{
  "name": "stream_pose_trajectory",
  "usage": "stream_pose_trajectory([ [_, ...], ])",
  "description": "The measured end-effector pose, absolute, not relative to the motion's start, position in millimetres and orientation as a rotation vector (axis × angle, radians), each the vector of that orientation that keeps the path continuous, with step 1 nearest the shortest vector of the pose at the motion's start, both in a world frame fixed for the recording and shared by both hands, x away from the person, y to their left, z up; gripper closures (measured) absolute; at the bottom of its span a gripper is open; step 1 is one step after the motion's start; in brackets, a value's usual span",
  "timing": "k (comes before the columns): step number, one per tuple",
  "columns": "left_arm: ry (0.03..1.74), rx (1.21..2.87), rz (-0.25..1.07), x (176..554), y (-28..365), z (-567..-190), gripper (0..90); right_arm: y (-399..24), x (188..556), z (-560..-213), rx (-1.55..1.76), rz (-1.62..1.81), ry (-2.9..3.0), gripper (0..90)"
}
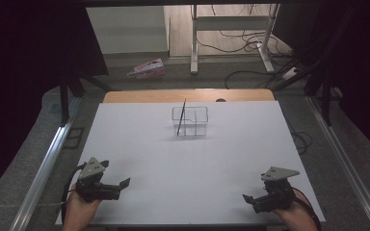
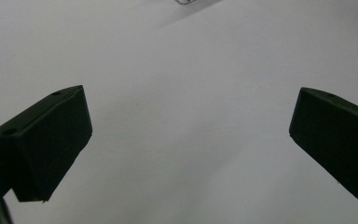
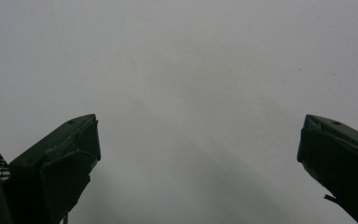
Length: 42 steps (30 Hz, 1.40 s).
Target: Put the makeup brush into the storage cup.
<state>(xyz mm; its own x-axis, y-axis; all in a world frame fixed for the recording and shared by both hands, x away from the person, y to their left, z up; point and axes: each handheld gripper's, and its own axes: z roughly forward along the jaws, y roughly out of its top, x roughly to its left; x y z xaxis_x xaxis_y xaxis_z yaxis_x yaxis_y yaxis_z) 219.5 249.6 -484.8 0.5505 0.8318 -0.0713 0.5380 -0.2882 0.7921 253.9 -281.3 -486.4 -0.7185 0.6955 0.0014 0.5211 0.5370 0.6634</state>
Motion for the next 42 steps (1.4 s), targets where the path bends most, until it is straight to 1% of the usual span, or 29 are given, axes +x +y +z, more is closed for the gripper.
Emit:
stream_pose_trajectory([
  [42, 1.176, 1.984, 0.509, 185, 279, -495, 0.0, -281, 254, -488, 1.029, 0.930, 2.523, 0.0],
])
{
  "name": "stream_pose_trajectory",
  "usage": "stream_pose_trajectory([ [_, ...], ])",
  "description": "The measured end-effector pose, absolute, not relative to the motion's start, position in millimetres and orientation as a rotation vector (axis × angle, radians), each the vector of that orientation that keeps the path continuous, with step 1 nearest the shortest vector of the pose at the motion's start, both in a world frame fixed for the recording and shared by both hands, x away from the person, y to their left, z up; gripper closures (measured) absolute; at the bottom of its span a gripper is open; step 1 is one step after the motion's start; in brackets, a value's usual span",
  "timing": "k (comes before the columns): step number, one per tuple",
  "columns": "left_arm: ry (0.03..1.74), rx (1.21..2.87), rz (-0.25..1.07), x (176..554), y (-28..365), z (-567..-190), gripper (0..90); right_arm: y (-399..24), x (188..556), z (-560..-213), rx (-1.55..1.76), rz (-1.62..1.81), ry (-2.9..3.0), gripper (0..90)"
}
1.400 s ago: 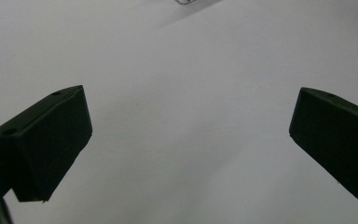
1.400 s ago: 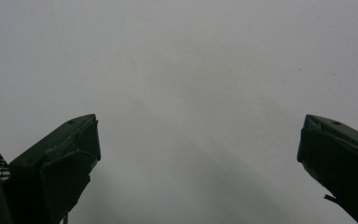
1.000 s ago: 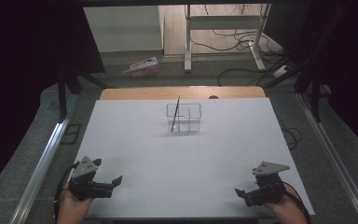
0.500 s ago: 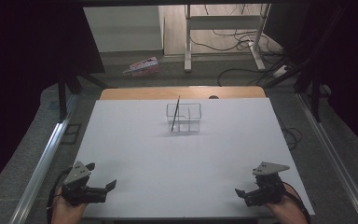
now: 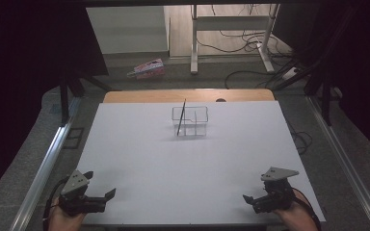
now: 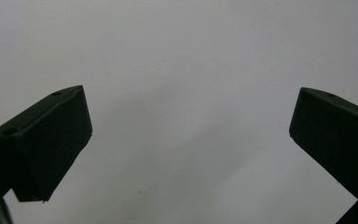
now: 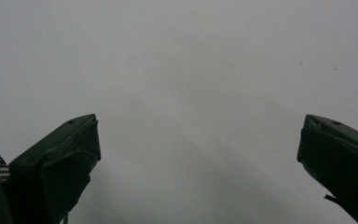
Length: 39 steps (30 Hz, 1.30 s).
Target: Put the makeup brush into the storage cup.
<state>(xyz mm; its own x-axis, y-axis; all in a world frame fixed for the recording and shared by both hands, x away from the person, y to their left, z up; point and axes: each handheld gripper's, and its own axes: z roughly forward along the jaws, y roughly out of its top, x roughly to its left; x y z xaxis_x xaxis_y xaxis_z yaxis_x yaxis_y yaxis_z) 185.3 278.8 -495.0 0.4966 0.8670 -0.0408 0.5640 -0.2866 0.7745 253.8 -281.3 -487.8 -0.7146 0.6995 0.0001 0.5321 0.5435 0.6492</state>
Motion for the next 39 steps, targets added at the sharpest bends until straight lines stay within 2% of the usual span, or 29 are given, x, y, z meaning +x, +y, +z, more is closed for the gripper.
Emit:
stream_pose_trajectory([
  [39, 1.239, 2.020, 0.507, 180.0, 285.9, -504.4, 0.0, -280.3, 254.0, -490.1, 1.025, 0.911, 2.538, 0.0],
])
